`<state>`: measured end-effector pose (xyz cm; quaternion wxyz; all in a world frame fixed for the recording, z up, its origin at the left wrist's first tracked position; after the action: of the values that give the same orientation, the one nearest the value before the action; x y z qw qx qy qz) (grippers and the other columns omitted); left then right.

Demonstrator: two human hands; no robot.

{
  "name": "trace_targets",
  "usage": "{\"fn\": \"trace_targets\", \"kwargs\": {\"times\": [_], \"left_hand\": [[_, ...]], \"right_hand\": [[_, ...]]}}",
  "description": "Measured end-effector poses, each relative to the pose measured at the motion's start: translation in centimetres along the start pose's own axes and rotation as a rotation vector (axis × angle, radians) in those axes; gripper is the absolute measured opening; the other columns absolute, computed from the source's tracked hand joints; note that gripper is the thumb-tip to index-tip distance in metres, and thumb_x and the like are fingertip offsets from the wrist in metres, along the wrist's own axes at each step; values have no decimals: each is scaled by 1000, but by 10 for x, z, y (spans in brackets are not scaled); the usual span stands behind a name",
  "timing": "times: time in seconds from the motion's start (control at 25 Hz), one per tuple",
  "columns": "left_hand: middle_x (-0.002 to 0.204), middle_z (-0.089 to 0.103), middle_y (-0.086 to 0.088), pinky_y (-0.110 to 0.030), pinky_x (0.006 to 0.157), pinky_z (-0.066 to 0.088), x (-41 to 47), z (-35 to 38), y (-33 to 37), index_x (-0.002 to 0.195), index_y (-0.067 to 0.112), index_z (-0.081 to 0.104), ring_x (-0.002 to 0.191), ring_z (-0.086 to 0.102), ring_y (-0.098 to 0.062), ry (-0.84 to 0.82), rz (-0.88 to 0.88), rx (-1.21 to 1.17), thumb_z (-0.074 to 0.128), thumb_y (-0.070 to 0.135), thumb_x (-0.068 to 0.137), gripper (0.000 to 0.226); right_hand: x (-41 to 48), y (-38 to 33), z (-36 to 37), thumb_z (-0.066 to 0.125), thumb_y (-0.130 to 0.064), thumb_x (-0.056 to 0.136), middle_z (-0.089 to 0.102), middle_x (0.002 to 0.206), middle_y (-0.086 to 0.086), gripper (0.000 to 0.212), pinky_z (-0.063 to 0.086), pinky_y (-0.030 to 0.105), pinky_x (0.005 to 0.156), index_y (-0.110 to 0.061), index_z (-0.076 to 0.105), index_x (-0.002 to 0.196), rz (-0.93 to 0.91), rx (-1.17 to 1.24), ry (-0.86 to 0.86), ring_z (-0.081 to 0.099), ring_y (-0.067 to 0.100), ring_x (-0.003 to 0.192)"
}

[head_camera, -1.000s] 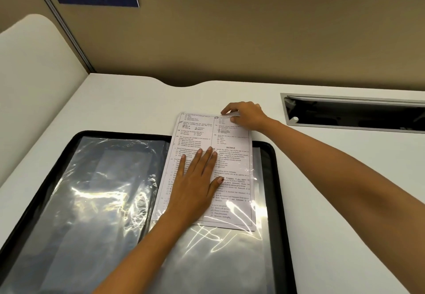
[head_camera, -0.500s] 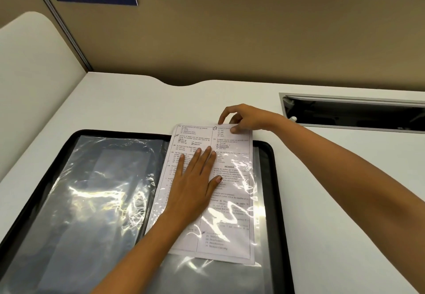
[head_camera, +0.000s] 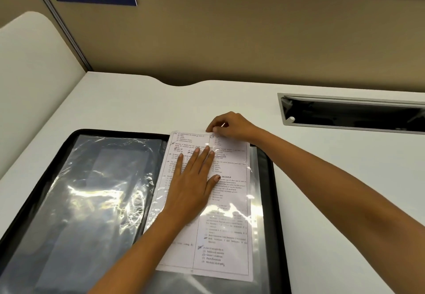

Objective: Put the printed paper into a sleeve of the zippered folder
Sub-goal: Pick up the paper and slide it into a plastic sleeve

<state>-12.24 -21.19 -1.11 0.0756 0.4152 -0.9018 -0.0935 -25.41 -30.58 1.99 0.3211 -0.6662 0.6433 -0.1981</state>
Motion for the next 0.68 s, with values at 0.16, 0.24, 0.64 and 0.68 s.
{"fn": "trace_targets", "kwargs": {"times": [0.16, 0.24, 0.64, 0.68], "left_hand": [[161, -1, 7, -44, 121, -2, -1, -3, 3, 152, 23, 2, 148, -4, -11, 26, 4, -4, 8, 53, 96, 63], [161, -3, 8, -40, 121, -3, 0, -9, 3, 152, 23, -1, 148, -3, -9, 67, -12, -64, 10, 54, 97, 65], [160, -11, 5, -38, 122, 1, 4, -13, 1, 150, 19, -12, 146, -11, -5, 85, -61, -171, 15, 54, 96, 70], [160, -12, 5, -38, 122, 1, 4, -13, 1, 150, 19, -13, 146, -11, -5, 83, -63, -166, 16, 53, 96, 70]], "right_hand": [[-14, -4, 9, 56, -30, 93, 66, 107, 0, 20, 44, 18, 75, -20, 72, 97, -11, 40, 24, 56, 11, 89], [-21, -6, 10, 59, -32, 91, 64, 104, 1, 17, 49, 33, 85, -22, 72, 93, -31, 77, 68, 58, 17, 95], [-27, -3, 20, 55, -40, 92, 51, 110, -3, 31, 32, 47, 102, -15, 73, 84, 60, -11, 62, 48, 14, 103], [-26, -3, 20, 54, -41, 92, 51, 114, -1, 32, 29, 44, 102, -16, 73, 85, 72, -30, 64, 48, 15, 107]]}}
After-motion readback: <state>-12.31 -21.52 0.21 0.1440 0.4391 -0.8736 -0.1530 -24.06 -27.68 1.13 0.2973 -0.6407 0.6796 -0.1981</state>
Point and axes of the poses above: each hand's wrist, its own x-axis towards the middle knuckle, its own z-axis out of the palm, y = z × x, the point moved 10 cm from there along x, towards the middle knuckle
